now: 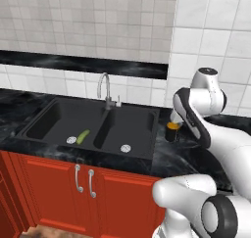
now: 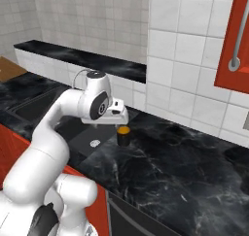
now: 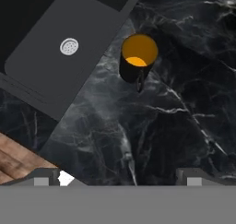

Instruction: Clear the mugs and bowl far away from the sink.

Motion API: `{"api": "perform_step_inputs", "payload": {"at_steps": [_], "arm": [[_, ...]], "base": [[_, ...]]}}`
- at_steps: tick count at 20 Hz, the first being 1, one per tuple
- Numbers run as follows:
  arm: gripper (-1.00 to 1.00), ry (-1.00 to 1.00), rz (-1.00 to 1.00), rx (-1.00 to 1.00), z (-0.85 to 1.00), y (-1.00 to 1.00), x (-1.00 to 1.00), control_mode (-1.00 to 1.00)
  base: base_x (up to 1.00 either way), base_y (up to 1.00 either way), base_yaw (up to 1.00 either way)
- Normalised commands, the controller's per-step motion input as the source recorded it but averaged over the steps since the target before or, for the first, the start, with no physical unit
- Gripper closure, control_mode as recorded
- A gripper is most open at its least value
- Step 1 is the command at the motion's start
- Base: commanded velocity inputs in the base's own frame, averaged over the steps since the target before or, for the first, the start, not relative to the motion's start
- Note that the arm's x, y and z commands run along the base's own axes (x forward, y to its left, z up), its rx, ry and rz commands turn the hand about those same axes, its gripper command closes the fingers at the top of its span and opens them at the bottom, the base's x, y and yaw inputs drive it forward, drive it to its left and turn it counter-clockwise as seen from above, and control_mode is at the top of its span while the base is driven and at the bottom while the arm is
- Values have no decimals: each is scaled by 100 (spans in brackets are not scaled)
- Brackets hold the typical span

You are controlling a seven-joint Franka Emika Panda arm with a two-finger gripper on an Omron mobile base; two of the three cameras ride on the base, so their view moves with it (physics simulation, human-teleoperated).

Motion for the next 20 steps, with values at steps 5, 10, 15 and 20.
{"api": "perform_step_inputs", "payload": {"at_steps": [5,10,15,20], "arm": [[-100,11,0,0,-47,-10,53,-100],[-100,10,0,0,-37,-19,28,-100],[-100,2,0,0,-24,-15,3,-100],[-100,3,0,0,-27,-13,1,-100]], "base": [[0,0,0],[0,0,0],[0,0,0],[0,0,0]]}}
